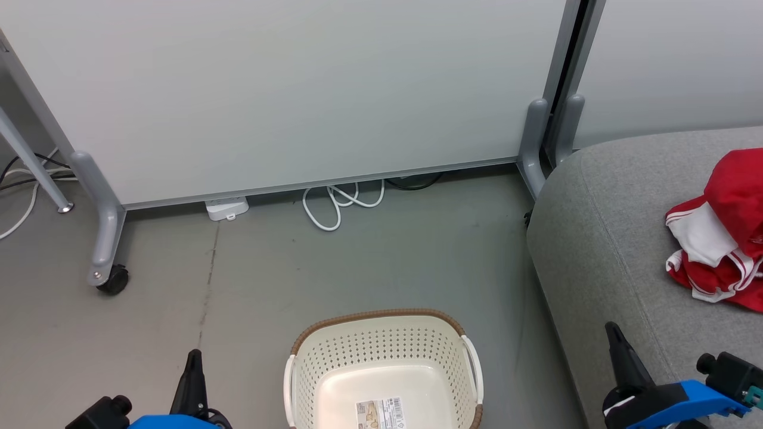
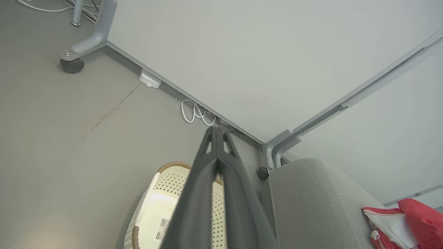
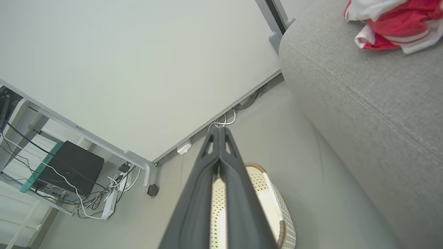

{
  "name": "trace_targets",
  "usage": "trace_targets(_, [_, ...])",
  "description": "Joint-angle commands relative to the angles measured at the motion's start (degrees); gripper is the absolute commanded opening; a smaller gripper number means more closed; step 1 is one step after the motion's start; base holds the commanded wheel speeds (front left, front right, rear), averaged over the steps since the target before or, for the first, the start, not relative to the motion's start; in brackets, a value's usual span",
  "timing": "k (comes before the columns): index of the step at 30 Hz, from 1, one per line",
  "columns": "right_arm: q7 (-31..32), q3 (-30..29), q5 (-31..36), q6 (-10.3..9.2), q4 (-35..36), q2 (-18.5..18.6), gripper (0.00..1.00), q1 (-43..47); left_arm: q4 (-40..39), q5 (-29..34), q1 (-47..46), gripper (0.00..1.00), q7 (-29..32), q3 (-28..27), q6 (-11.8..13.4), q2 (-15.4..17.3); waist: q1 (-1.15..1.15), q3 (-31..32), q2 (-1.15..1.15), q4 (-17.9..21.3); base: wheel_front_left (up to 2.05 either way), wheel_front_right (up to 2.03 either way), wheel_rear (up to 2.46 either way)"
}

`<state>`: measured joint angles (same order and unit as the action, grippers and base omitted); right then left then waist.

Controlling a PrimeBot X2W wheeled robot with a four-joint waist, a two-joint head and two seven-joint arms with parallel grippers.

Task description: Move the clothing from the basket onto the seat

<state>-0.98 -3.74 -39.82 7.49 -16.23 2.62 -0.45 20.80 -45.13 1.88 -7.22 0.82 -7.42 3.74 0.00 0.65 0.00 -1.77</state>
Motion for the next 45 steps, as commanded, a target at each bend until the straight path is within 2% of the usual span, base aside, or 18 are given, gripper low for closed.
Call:
trace_targets(1, [0.3, -0.2, -2.3, 0.0, 1.0, 0.2, 0.0, -1.7, -1.1, -1.9, -2.0, 0.0, 0.5, -0.6, 0.0, 0.1, 0.0, 0.0, 0.0, 0.0, 0.0, 0.0, 0.0])
trace_targets(24, [2.7, -1.1, -18.9, 0.0, 1.5, 0.2, 0.0, -3.2, -3.1, -16.8, -4.2, 0.0, 4.9, -2.9, -0.1, -0.2, 0.0, -0.2, 0.0, 0.5, 0.0, 0.0, 0.0])
trace_targets(45, [4.4, -1.7, -30.5, 0.01, 1.8, 0.3, 0.0, -4.3, -4.4, -27.3, -5.7, 0.0, 8.0, -4.5, -0.1, -0.4, 0.0, -0.4, 0.0, 0.8, 0.0, 0.0, 0.0])
